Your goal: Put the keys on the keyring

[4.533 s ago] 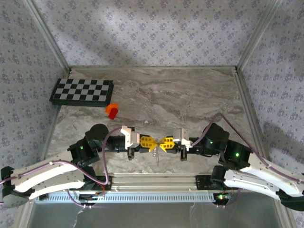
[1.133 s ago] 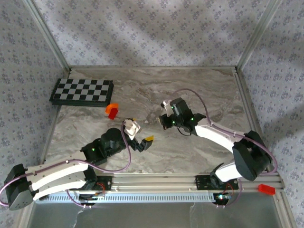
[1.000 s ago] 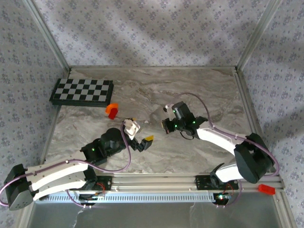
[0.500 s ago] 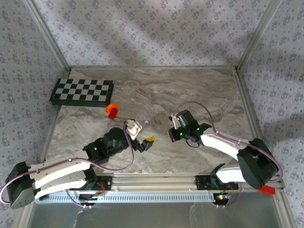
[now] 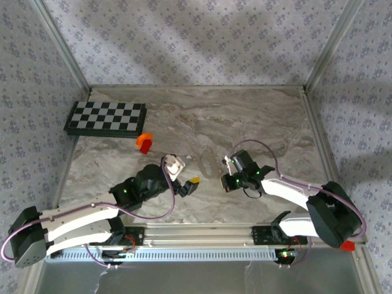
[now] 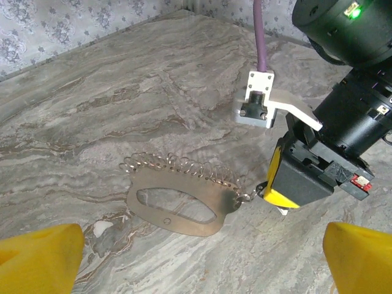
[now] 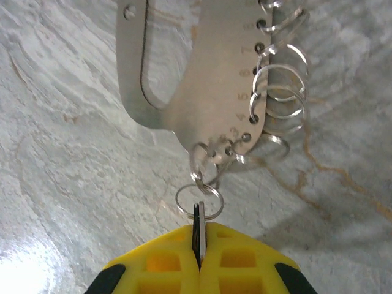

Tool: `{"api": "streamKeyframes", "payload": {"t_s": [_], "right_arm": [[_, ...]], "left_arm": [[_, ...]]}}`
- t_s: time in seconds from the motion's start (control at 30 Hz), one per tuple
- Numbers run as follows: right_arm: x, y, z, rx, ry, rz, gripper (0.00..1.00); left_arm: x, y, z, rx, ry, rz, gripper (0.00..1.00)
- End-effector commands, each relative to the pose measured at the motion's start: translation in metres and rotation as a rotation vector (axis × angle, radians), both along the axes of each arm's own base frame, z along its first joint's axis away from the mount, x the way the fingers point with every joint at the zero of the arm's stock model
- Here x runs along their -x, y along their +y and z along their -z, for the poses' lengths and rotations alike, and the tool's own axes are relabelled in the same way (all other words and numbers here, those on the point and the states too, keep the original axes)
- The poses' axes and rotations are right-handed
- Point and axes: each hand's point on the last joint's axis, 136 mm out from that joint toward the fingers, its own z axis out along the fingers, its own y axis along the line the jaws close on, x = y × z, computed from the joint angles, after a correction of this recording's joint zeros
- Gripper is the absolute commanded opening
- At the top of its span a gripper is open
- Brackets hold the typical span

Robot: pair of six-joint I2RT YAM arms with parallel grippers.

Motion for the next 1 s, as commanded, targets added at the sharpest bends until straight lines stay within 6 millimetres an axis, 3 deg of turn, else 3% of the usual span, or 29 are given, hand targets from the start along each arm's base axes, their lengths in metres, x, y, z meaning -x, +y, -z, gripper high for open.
{"api": "streamKeyframes", "payload": {"t_s": [0.0, 0.43, 0.97], "right_arm": [[0.005, 0.002, -0.003, -0.028, 0.017, 0.018, 0.0], [0.025, -0.006, 0.018, -0.042, 0.068, 0.094, 0.0], [0.04, -0.011, 0.024, -0.016, 0.091, 0.11, 0.07]], "left_arm": [[-0.001, -0.004, -0.017, 0.052, -0.01, 0.006, 0.99], [-0.001, -0.002, -0.025, 0.069, -0.039, 0.008, 0.99], [-0.001, -0.003, -0.021, 0.062, -0.043, 0.011, 1.0]]}}
